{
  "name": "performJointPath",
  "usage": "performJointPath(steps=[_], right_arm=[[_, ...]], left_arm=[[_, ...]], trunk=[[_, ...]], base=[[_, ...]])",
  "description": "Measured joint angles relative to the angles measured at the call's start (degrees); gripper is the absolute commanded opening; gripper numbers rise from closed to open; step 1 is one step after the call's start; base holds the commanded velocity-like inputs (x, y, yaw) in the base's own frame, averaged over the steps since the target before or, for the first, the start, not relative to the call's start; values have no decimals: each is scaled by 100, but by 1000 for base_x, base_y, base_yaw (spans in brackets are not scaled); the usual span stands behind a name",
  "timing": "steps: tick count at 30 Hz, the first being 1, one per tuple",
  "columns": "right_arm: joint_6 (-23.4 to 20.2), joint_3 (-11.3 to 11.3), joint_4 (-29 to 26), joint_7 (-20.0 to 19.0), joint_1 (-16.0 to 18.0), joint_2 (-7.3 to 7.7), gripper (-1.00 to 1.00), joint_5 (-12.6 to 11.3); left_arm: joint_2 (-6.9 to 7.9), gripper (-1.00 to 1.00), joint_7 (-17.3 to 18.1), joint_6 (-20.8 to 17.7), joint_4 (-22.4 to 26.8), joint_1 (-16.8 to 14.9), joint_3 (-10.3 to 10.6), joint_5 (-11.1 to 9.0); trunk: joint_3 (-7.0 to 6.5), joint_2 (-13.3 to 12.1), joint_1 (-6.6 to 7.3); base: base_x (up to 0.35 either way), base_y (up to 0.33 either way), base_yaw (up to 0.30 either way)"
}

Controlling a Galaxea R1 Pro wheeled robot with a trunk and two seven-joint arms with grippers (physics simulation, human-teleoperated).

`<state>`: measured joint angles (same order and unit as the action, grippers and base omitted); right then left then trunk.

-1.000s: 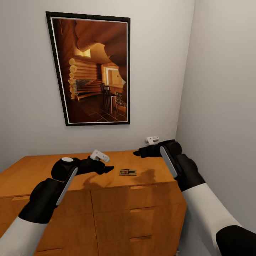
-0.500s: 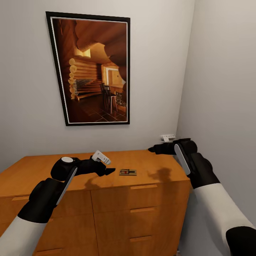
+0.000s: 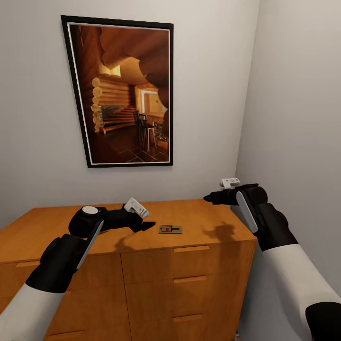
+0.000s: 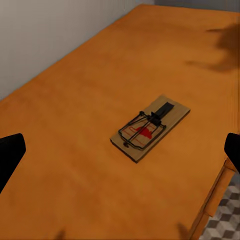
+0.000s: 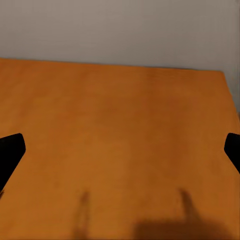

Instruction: Take the four mousetraps from the cabinet in the bathroom and place them on the bathroom floor. Make sure all four end up on the same floor surface, and ensure that at least two of them are either under or directly next to the same bathroom sink.

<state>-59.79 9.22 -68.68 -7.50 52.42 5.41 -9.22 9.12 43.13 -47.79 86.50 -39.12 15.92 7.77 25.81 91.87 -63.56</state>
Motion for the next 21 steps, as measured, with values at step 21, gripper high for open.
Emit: performJointPath(steps=[21], right_arm=[[0, 17, -26, 18, 0, -48, 100, -8]], left_arm=[[-20, 100, 126, 81, -58, -20, -4, 18]], trunk=[[0, 0, 0]], base=[[0, 0, 0]])
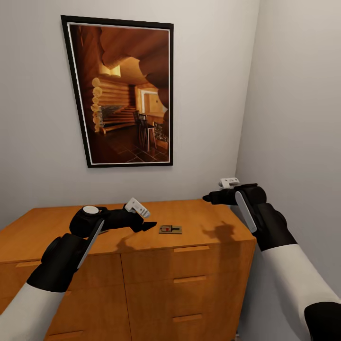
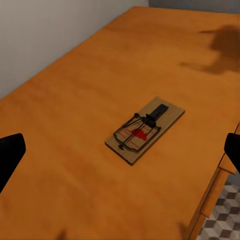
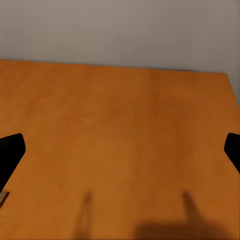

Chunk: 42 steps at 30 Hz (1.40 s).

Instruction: Take the four mousetraps from the cabinet in the bathroom and place them on the bathroom floor. Make sure all four end up on the same floor surface, and ensure that at least two of them are either under or directly next to the same bathroom sink.

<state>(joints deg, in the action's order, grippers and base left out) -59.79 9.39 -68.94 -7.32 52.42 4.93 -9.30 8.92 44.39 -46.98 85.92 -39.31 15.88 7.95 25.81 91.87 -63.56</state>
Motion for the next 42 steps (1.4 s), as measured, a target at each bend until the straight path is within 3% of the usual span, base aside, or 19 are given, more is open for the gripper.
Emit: performJointPath(steps=[9, 23, 42], right_arm=[[0, -8, -45, 17, 0, -28, 100, -7], [-1, 0, -55, 36, 0, -42, 100, -1], [0, 32, -55, 12, 0, -41, 100, -3]], left_arm=[[2, 100, 0, -59, -1, 0, -27, -35], [-7, 100, -3, -80, -11, -1, -39, -83], [-70, 100, 0, -69, -424, -122, -26, -89]], trunk=[[0, 0, 0], [0, 0, 0], [0, 0, 0]], base=[[0, 0, -18], [0, 0, -175], [0, 0, -18]])
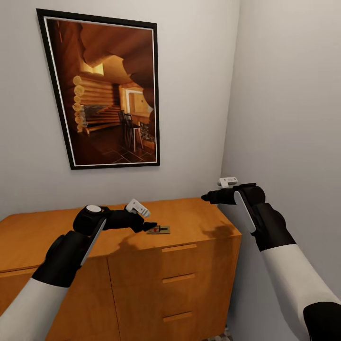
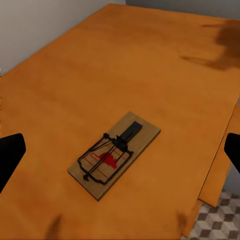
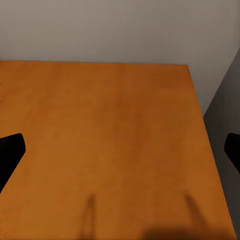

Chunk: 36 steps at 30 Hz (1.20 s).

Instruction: Take the four mousetraps from the cabinet in the bathroom and place them on the bathroom floor. Make sure all four end up on the same floor surface, and ensure that at least two of them are either under or directly next to the same bathroom sink.

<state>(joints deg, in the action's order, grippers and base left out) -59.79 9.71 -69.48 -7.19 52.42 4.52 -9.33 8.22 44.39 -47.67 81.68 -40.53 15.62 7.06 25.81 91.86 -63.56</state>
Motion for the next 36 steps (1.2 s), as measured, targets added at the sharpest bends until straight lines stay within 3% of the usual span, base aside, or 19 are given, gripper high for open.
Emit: performJointPath(steps=[10, 24, 36], right_arm=[[0, 4, 0, -2, 0, 1, 100, -2], [0, 2, 0, -10, 0, -3, 100, -11], [0, 1, 0, -11, 0, -4, 100, -7]], left_arm=[[26, 100, 51, 19, -157, -80, -27, -12], [37, 100, 113, 31, -260, -89, -517, 3], [3, 100, 114, 35, -469, -126, -628, 28]], trunk=[[0, 0, 0], [0, 0, 0], [0, 0, 0]], base=[[0, 0, 0], [0, 0, 0], [0, 0, 0]])
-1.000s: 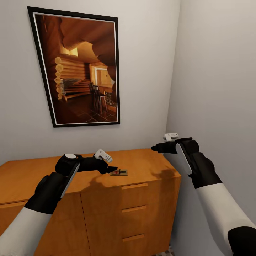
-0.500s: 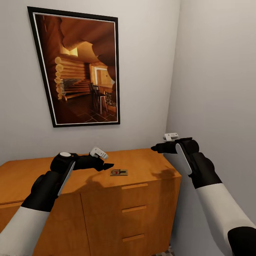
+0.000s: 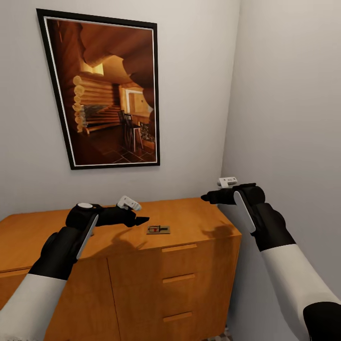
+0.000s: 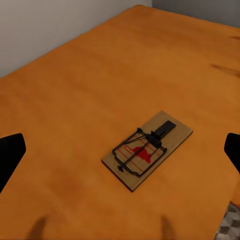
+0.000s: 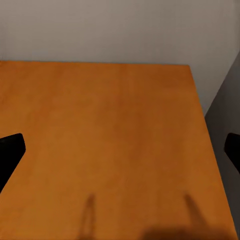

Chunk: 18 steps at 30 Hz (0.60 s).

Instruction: Take the four mousetraps from the cabinet in the bathroom and place them on the bathroom floor. Make sure all four end up on the same floor surface, and ensure that at least two of them are either under or directly next to the same bathroom sink.

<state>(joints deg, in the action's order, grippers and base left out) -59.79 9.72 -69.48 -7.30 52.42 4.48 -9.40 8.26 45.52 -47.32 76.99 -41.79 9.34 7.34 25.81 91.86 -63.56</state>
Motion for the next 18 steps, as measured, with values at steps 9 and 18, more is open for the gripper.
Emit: performJointPath(steps=[9, 18], right_arm=[[0, -1, -3, -3, 0, 3, 100, 2], [0, 9, -53, 4, 0, 4, 100, 4]], left_arm=[[-85, 100, -1, 15, -460, -217, -11, 29], [-217, 100, -5, 34, -717, -308, -13, 60]], trunk=[[0, 0, 0], [0, 0, 0]], base=[[0, 0, 0], [0, 0, 0]])
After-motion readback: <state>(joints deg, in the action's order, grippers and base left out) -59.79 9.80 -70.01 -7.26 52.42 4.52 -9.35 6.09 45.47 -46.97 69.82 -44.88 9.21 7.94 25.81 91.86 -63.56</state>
